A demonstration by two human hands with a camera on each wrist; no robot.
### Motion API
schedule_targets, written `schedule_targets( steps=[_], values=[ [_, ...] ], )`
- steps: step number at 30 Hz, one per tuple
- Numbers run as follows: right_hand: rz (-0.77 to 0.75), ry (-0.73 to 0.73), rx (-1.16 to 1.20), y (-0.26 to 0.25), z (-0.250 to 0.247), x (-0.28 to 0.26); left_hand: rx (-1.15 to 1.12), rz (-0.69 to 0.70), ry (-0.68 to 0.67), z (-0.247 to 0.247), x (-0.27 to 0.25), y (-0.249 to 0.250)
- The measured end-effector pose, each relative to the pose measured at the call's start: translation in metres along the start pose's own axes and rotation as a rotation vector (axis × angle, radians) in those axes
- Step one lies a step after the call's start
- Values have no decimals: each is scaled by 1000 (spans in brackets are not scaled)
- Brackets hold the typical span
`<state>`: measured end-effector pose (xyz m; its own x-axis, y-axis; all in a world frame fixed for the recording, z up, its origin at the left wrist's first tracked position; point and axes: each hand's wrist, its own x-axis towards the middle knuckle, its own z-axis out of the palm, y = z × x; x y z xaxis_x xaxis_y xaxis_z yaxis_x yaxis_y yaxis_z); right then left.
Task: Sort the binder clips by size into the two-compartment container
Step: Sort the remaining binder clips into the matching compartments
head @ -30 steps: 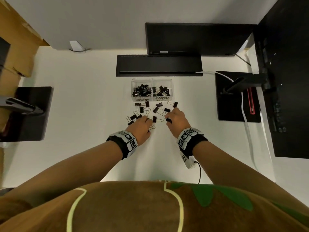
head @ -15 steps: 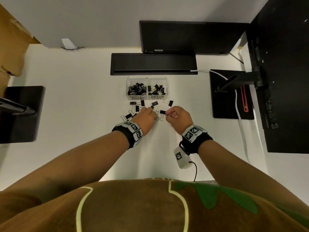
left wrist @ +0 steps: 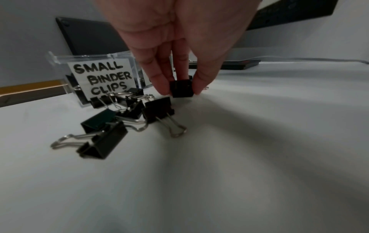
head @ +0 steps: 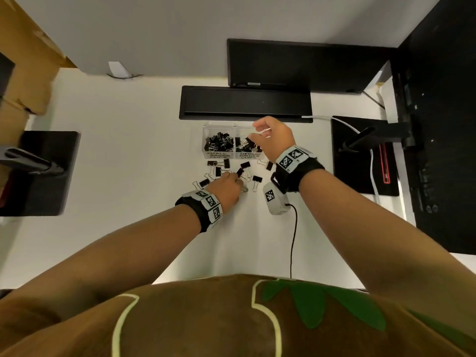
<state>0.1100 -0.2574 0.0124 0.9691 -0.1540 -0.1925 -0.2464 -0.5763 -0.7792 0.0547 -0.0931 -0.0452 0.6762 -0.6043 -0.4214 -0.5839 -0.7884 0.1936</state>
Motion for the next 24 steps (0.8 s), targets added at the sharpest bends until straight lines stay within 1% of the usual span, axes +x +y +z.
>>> schedule_targets(
  steps=[3,6,8,11,14,19,24],
  values=[
    [21,64,8,7,-3,7,-93,-18,94,-8,-3,-5],
    [87,110,-64,22,-5,8,-186,-24,198,-25,0,-11],
    [130,72,-127,34,-2,5,-201,-41,265,-40,6,-14],
    [136,-45,-256,48,9,-4,-221,-63,341,-61,21,-16],
    [103,-127,-328,59,18,-16,-213,-84,344,-79,40,-16],
    [76,-147,-386,75,19,-29,-219,-122,272,-95,64,-15],
    [143,-93,-333,79,14,-39,-220,-117,201,-92,72,-13]
  ],
)
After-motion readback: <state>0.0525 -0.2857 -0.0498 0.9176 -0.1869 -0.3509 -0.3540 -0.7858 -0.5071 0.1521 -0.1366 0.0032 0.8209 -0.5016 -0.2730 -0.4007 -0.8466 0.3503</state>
